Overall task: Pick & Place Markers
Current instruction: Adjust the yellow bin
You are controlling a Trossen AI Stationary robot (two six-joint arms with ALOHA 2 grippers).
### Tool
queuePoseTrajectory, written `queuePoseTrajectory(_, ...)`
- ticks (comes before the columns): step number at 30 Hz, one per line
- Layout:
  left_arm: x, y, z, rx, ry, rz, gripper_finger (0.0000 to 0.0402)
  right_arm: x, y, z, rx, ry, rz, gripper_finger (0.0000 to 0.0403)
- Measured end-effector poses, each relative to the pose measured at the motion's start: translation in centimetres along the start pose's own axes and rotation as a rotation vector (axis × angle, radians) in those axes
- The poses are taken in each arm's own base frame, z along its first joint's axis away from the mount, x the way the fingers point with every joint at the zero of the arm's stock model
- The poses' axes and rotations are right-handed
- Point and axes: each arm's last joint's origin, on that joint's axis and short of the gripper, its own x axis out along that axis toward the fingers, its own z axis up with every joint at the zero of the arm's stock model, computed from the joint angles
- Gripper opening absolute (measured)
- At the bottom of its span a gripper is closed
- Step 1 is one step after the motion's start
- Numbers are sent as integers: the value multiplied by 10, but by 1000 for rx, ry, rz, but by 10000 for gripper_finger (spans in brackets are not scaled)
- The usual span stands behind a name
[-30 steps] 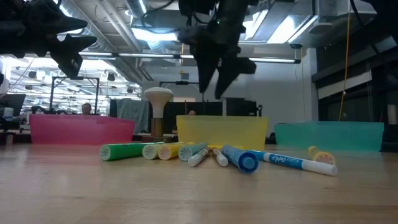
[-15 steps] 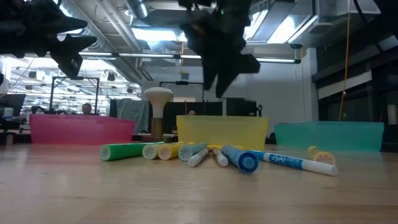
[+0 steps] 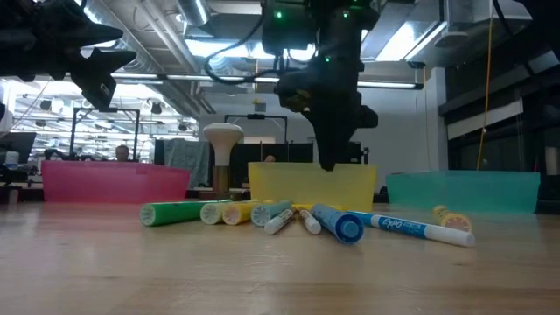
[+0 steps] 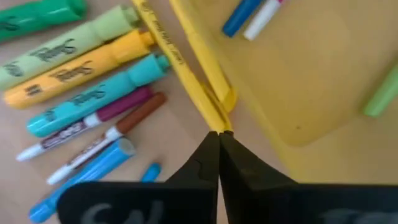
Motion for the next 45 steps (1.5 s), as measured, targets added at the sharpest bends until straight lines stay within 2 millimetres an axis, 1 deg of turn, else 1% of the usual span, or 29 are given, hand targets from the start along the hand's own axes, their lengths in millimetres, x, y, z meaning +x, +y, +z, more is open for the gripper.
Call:
queuePoseTrajectory(8,0,0,0,0,0,0,143,1,-9,9,-17,-54,-31,2)
queuePoseTrajectory(19,0,0,0,0,0,0,143,2,-32,23,7,-86,-93,1)
queuePoseTrajectory(27,0,0,0,0,0,0,143,2,-45,32,18,-117,-131,1)
queuePoseTrajectory(38,0,0,0,0,0,0,143,1,-44,40,-37,-183,-104,0)
queuePoseTrajectory(45,0,0,0,0,0,0,143,1,-45,41,-54,-208,-144,0)
